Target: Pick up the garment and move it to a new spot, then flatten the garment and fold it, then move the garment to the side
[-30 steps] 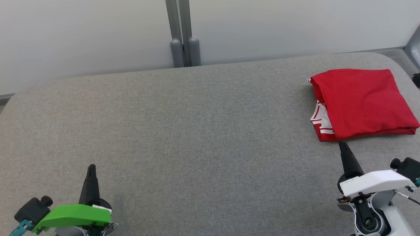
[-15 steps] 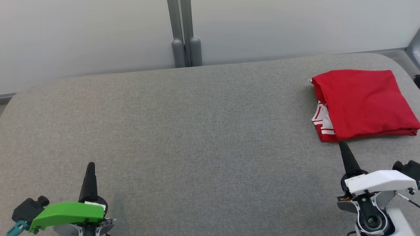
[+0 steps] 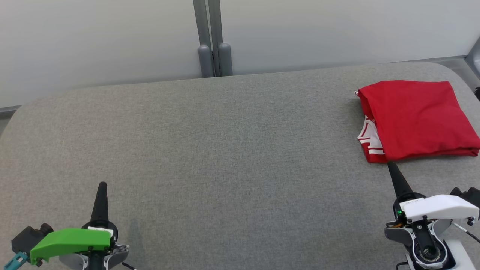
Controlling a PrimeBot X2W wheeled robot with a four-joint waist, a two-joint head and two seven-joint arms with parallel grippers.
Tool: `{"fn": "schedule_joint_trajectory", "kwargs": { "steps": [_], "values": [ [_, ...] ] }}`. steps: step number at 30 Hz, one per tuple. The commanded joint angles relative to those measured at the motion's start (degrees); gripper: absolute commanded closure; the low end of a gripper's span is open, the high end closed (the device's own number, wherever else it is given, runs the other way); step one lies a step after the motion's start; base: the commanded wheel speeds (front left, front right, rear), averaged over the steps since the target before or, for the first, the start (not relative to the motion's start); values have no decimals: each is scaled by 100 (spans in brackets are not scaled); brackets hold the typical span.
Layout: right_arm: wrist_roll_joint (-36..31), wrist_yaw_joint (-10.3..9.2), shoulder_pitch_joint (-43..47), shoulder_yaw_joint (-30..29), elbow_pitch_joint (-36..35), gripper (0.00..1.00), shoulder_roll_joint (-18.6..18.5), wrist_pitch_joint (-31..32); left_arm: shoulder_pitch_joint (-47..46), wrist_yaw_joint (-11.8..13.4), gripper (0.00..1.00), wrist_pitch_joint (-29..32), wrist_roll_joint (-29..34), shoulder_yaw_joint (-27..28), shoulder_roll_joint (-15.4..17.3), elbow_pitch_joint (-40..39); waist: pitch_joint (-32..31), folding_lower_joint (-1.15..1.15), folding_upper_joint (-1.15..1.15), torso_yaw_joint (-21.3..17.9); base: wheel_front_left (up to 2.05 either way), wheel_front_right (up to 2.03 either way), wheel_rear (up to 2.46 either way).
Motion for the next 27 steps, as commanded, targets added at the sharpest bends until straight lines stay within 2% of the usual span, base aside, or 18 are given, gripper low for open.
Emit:
{"fn": "schedule_joint_trajectory", "kwargs": {
  "steps": [1,27],
  "values": [
    [132,1,-9,-43,-67,100,10,46,-128,-11,100,42,-132,36,14,-68,-1,0,0,3,0,0,0],
    [1192,1,25,-269,-104,100,188,377,-216,-15,100,373,-1306,141,7,-77,-14,0,0,60,0,0,0]
  ]
}}
